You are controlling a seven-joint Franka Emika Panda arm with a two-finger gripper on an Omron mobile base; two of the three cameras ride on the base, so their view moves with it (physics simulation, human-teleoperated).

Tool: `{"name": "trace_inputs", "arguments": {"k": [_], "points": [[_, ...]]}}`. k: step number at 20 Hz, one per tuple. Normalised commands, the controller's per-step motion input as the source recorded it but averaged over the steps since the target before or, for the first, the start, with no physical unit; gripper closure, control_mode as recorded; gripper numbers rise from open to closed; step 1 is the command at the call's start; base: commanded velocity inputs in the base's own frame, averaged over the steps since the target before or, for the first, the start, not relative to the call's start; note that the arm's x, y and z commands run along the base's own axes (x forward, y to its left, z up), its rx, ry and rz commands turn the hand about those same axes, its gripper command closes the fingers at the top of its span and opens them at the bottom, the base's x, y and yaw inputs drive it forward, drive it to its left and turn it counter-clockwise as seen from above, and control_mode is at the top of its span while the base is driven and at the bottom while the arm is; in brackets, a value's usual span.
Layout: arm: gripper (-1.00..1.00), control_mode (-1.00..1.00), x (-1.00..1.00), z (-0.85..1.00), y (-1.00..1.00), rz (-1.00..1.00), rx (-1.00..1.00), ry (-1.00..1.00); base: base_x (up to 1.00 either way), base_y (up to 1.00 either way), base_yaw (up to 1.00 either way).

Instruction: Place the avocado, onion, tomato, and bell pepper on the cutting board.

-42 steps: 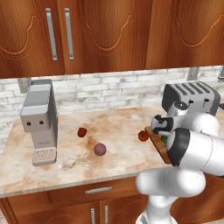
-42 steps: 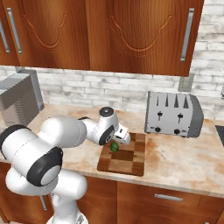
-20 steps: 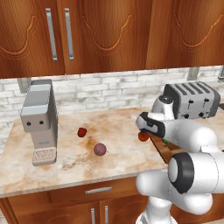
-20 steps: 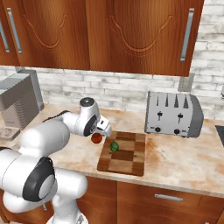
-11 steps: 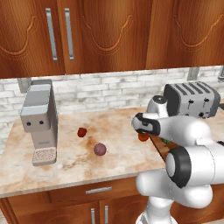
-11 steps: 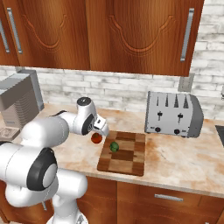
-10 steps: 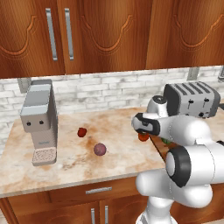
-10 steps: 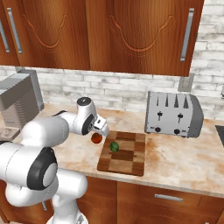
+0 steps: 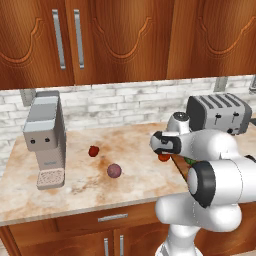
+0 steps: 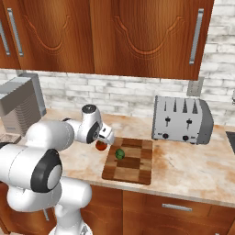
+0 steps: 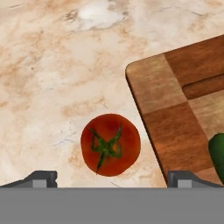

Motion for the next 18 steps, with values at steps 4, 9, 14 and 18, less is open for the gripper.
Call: {"name": "trace_inputs", "arguments": {"k": [4,9,14,18], "points": [[-1.00,-1.00,0.11,-0.33,0.00,0.00,0.00,0.04,0.00,0.00,0.00],[-1.00,-1.00,0.21,-0.28,0.00,0.00,0.00,0.03,0.00,0.00,0.00],[-1.00,-1.00,0.26,-0.22,0.00,0.00,0.00,0.01,0.00,0.00,0.00],[-1.00,-1.00,0.24,-0.25,0.00,0.00,0.00,0.02,0.00,0.00,0.00]]}}
